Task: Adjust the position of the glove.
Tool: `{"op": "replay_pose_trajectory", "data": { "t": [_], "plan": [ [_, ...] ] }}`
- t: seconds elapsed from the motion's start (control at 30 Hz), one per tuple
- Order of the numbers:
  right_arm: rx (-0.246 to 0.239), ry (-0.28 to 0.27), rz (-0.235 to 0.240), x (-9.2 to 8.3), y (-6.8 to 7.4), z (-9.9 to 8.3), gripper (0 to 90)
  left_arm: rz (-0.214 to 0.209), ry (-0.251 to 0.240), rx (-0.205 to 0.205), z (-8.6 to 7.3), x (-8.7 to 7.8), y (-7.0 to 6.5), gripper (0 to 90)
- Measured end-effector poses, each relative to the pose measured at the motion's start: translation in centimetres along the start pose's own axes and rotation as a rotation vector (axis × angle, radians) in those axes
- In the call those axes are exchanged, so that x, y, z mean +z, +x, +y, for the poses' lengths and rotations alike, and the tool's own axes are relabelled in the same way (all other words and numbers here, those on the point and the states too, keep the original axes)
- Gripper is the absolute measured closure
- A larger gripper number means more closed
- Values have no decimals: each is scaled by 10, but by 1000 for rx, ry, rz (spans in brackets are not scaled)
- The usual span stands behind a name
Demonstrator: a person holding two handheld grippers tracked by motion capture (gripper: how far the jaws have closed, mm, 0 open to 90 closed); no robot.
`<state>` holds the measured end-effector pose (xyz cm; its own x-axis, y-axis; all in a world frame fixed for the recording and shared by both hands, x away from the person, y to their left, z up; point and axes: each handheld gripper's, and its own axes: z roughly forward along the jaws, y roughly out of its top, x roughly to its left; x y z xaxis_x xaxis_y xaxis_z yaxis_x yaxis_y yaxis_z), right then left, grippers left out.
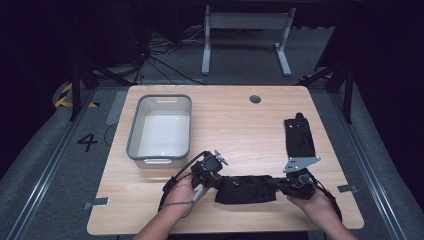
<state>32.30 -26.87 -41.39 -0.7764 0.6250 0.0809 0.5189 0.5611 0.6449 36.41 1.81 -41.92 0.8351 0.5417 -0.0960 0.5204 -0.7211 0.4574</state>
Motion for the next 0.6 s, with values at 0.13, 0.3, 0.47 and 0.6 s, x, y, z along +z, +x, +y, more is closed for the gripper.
{"op": "replay_pose_trajectory", "data": {
  "t": [0.13, 0.3, 0.47, 0.6],
  "plan": [
    [2, 33, 13, 7, 1, -3, 870, -12, -6, 0, -1, -2, 1, 706],
    [5, 59, 46, 5, 3, -4, 816, -10, -36, -21, -3, -6, 2, 686],
    [12, 29, 43, -3, 1, -3, 802, -18, -54, -26, -3, -10, 0, 688],
    [12, 22, 28, -3, -1, -3, 802, -61, -47, -19, -3, -14, -10, 710]
  ]
}}
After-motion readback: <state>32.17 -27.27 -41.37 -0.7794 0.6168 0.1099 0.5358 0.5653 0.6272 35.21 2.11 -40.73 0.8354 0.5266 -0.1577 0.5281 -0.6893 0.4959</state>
